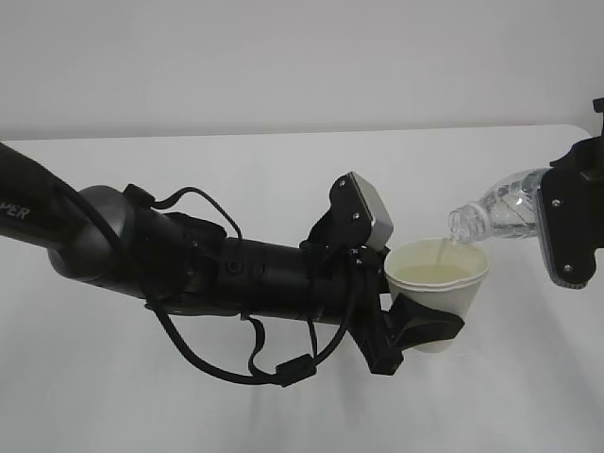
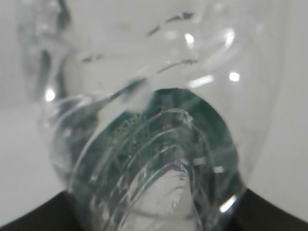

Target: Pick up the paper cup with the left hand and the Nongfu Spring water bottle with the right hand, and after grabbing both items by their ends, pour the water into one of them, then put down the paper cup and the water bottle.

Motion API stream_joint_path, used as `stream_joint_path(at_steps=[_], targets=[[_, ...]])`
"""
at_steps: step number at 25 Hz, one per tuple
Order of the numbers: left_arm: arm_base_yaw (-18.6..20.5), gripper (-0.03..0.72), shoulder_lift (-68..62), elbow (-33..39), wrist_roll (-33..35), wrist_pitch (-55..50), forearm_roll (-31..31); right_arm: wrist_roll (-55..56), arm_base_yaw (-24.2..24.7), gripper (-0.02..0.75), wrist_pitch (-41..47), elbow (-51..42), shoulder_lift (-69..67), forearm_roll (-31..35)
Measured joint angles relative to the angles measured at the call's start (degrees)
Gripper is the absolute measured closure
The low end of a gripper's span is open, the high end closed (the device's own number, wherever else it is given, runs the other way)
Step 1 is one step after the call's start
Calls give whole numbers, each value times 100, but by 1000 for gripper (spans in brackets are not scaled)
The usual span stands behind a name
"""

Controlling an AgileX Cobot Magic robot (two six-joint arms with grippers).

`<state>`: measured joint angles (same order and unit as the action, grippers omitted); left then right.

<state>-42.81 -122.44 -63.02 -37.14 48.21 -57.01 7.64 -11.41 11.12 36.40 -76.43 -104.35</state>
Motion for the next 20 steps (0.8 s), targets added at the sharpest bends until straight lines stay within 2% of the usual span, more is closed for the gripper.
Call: stream_joint_path(at_steps=[20], targets=[[0, 274, 0, 0, 0, 0, 0, -21, 0, 372, 0, 0, 0, 0]])
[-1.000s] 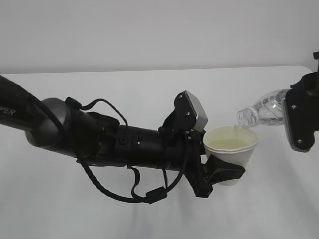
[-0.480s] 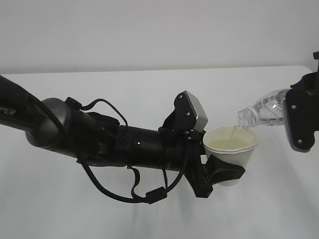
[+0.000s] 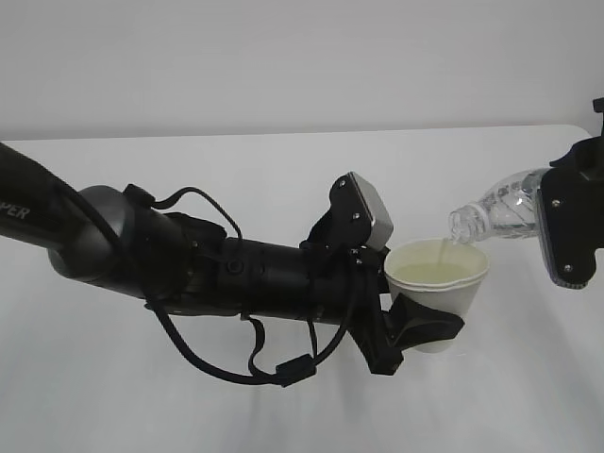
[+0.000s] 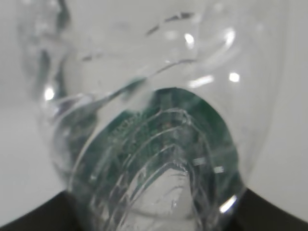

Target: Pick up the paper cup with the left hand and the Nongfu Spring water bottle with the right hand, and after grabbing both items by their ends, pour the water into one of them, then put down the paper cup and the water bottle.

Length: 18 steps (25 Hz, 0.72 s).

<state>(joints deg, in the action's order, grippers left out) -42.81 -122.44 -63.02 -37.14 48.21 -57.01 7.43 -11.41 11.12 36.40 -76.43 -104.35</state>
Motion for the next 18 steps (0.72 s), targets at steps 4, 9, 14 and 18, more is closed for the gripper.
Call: stream_joint_path(at_steps=[4, 9, 14, 18], targets=[[0, 274, 0, 0, 0, 0, 0, 0, 0, 372, 0, 0, 0, 0], [47, 274, 0, 0, 0, -12, 0, 102, 0, 372, 0, 0, 0, 0], [201, 274, 0, 0, 0, -12, 26, 302, 0, 372, -23, 7, 0, 0], [201, 274, 0, 0, 0, -12, 125, 497, 0, 372, -69, 7, 0, 0]])
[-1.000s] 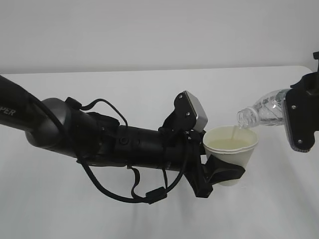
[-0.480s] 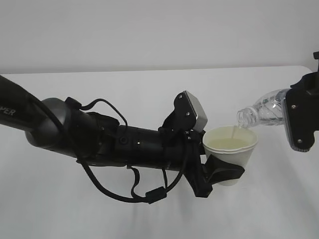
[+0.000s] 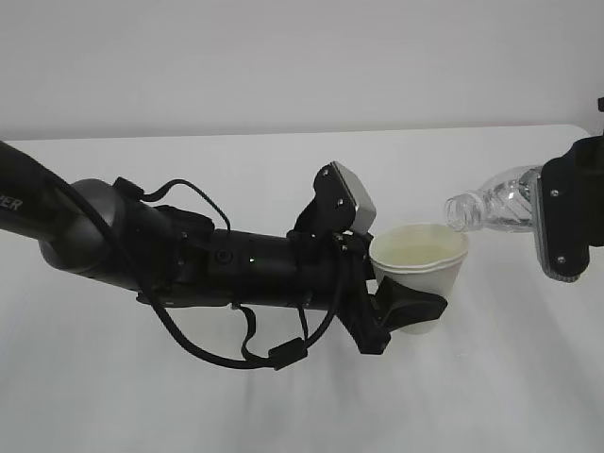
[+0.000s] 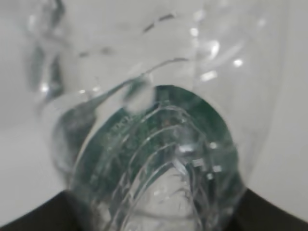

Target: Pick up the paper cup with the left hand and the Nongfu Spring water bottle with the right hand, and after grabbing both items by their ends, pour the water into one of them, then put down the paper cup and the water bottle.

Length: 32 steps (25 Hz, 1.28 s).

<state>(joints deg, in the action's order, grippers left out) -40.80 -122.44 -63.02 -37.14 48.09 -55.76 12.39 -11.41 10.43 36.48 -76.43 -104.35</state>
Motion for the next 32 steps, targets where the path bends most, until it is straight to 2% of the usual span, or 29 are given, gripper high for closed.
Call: stream_joint_path(at_steps=[10, 26, 32], targets=[[0, 274, 0, 0, 0, 0, 22, 814, 0, 372, -540, 0, 0, 0], [0, 274, 0, 0, 0, 0, 32, 2944, 0, 372, -792, 0, 0, 0], [0, 274, 0, 0, 0, 0, 64, 3312, 0, 372, -948, 0, 0, -18]])
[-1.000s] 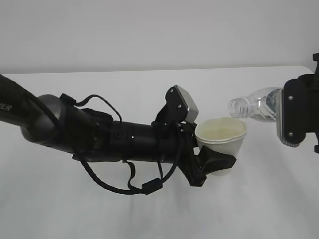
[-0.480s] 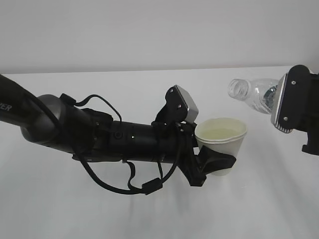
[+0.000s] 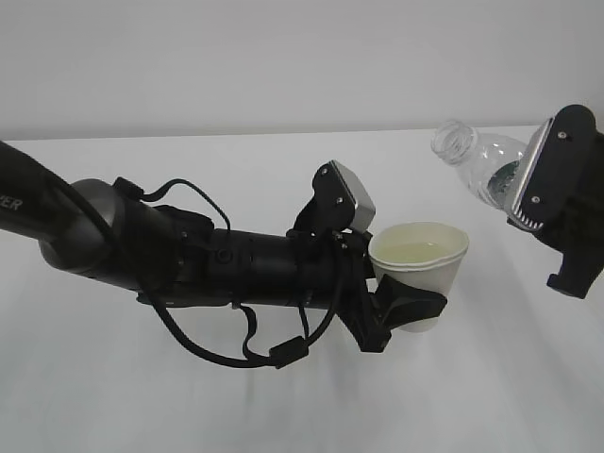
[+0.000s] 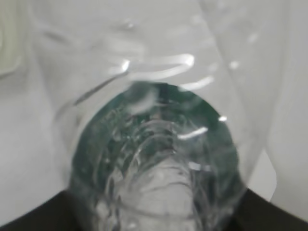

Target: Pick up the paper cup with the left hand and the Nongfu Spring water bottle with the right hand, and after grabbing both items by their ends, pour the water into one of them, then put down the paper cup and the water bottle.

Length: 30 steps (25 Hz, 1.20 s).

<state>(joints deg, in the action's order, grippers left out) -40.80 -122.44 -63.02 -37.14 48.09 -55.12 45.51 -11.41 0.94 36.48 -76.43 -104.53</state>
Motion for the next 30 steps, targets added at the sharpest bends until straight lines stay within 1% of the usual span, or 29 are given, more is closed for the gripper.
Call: stream_joint_path(at_steps=[15, 25, 30], targets=[[0, 274, 0, 0, 0, 0, 0, 1626, 0, 372, -53, 0, 0, -14], [0, 274, 0, 0, 0, 0, 0, 2078, 0, 372, -53, 0, 0, -14], [114, 274, 0, 0, 0, 0, 0, 2551, 0, 372, -53, 0, 0, -14]])
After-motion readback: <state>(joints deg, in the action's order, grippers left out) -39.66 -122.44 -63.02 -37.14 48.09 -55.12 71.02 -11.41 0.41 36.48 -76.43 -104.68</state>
